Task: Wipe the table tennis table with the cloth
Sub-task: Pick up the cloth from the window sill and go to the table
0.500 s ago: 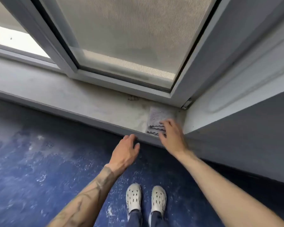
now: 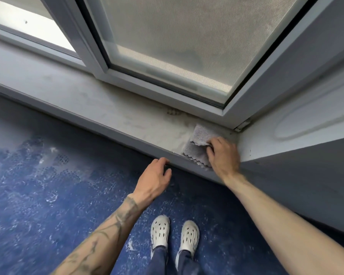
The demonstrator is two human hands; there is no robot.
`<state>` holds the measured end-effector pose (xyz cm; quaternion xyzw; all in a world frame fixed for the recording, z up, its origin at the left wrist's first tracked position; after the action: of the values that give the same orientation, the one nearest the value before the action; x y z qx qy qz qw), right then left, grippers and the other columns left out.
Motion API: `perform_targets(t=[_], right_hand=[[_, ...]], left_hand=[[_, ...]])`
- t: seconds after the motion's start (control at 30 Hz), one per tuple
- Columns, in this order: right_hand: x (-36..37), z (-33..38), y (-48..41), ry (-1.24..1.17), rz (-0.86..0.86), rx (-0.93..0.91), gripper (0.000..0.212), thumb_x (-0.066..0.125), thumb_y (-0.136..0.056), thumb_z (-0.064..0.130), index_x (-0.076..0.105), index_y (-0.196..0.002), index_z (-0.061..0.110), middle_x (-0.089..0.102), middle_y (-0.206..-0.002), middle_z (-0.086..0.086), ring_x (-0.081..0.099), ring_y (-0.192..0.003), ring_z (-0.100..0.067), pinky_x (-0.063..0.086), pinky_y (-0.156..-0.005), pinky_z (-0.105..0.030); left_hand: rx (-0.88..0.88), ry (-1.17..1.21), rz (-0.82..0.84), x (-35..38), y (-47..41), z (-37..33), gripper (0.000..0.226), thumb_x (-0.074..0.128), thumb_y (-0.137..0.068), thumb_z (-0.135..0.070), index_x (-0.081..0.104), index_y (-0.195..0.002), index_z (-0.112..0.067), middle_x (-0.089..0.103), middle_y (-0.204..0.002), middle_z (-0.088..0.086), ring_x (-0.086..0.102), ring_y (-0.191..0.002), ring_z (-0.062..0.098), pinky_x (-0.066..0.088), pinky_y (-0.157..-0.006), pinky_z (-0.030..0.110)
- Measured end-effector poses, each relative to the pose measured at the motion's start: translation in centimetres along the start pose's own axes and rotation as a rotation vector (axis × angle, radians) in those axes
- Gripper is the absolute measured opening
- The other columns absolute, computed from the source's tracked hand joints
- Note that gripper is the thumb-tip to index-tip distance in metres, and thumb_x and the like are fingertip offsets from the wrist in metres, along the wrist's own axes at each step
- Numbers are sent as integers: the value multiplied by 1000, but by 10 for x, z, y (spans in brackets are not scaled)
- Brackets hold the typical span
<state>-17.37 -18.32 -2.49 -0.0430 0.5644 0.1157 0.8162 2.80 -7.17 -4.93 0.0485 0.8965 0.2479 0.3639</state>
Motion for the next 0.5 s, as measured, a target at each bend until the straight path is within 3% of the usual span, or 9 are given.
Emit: perform_targets(t=[0.2,0.37,0.5], right_hand=[[-44,57,23,-229,82,37,13,61,-107,22,64,-95,16,61,-88,6,57,-74,-13,45,-65,-33],[-73,121,52,-283,228,23,17,60,-107,28,66,-98,16,66,-93,1,60,-83,-17,46,-69,-37],[-78,177,78,-341,296,-25,15,62,-105,27,65,-91,21,66,-86,6,59,-79,-12,38,-63,-21]], left_hand=[[-51,73,-67,-40,43,-5,32,52,-104,-26,59,-133,-12,62,-116,4,60,-105,23,48,-97,41],[-96,152,-175,-93,103,-1,32,53,-104,-28,59,-133,-16,61,-116,1,60,-108,20,48,-98,41],[-146,203,-291,-128,158,18,33,54,-104,-28,59,-135,-16,62,-121,2,59,-113,20,46,-100,36]])
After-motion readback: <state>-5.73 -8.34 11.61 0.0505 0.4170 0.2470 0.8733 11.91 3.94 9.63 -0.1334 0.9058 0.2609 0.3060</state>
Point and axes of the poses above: each hand's wrist, its own y-axis away from the middle knuckle, its own x-axis out of the palm, z = x × y, the point moved 9 cm from there along -y, towards the middle knuckle
